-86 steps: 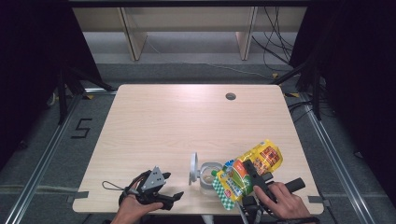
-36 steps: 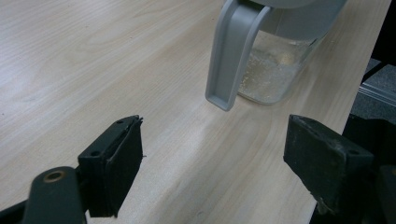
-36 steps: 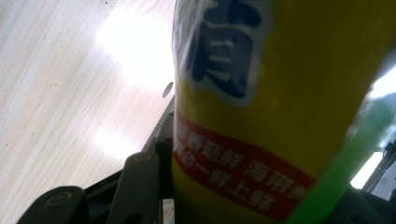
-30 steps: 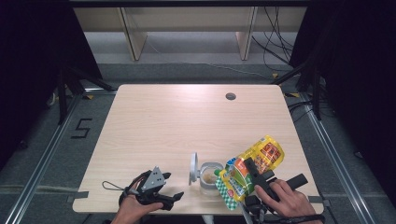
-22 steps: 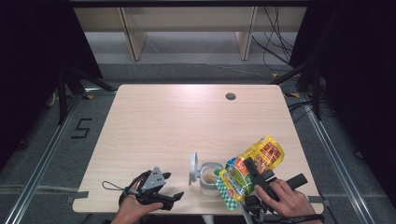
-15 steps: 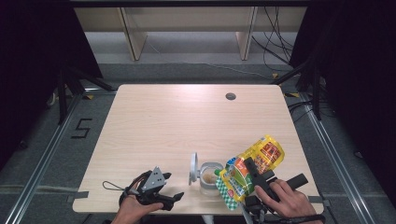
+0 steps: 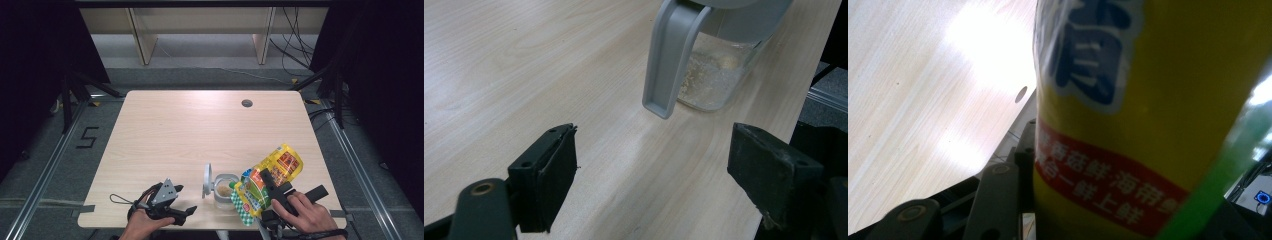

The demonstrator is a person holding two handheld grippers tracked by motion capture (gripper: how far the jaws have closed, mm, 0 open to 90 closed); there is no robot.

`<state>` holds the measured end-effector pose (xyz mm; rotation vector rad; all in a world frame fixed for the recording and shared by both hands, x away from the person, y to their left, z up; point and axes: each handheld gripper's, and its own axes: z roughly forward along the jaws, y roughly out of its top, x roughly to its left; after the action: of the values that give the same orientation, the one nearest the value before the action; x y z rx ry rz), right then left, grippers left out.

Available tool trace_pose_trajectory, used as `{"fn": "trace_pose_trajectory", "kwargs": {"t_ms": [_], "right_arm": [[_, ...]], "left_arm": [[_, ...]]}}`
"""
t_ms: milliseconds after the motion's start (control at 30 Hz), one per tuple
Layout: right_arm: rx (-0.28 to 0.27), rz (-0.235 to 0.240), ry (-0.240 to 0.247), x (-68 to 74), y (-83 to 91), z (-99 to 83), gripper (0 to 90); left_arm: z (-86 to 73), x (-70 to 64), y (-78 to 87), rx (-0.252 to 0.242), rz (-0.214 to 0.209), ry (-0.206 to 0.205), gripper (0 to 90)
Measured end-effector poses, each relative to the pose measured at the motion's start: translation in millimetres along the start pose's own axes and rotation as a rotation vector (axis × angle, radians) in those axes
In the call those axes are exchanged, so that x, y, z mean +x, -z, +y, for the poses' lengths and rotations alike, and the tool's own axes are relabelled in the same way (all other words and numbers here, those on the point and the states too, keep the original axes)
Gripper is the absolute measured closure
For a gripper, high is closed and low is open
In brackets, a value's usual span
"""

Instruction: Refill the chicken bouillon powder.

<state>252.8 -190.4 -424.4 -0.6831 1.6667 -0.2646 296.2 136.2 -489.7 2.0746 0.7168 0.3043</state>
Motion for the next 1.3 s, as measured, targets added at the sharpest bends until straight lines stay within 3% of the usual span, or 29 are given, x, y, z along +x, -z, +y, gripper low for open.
{"fn": "trace_pose_trajectory", "kwargs": {"t_ms": [67, 333, 367, 400, 600, 800, 867, 900, 967, 1300], "right_arm": [[0.000, -0.005, -0.009, 0.6, 0.4, 2.3, 60.0], [-0.012, 0.001, -0.007, 0.8, -0.9, 3.8, 60.6], [-0.004, 0.005, -0.035, 3.1, -0.3, 3.4, 60.6], [-0.015, -0.001, -0.002, 0.7, -0.8, 3.6, 60.6], [-0.009, 0.003, 0.014, -1.4, 0.3, 3.8, 60.6], [-0.014, 0.011, 0.011, -2.4, -1.1, 5.1, 60.6], [-0.015, 0.012, 0.013, -2.9, -1.5, 5.4, 60.7], [-0.015, 0.013, 0.014, -3.2, -1.4, 5.6, 60.7], [-0.012, 0.016, 0.004, -3.7, -1.0, 5.6, 60.6], [-0.010, 0.019, 0.013, -3.4, -2.2, 5.7, 60.6]], "left_arm": [[-0.1, -0.9, -0.2, -0.008, -0.004, 0.015, 19.2], [0.0, -0.3, -0.1, -0.004, -0.003, 0.009, 19.1], [0.5, 0.0, 0.1, 0.000, -0.004, 0.003, 19.2], [0.4, -0.1, 0.0, 0.001, -0.001, 0.004, 19.1], [-0.1, -0.4, -0.2, -0.002, -0.003, 0.008, 19.1], [0.0, 0.8, -0.2, 0.000, -0.007, -0.009, 19.1], [-0.2, 0.0, -0.4, 0.000, -0.007, 0.009, 19.2], [0.2, 0.8, -0.1, 0.000, -0.006, -0.009, 19.1], [-0.2, -0.4, -0.2, -0.001, -0.004, 0.009, 19.2], [0.0, -0.6, -0.4, -0.007, -0.008, 0.009, 19.3]]}}
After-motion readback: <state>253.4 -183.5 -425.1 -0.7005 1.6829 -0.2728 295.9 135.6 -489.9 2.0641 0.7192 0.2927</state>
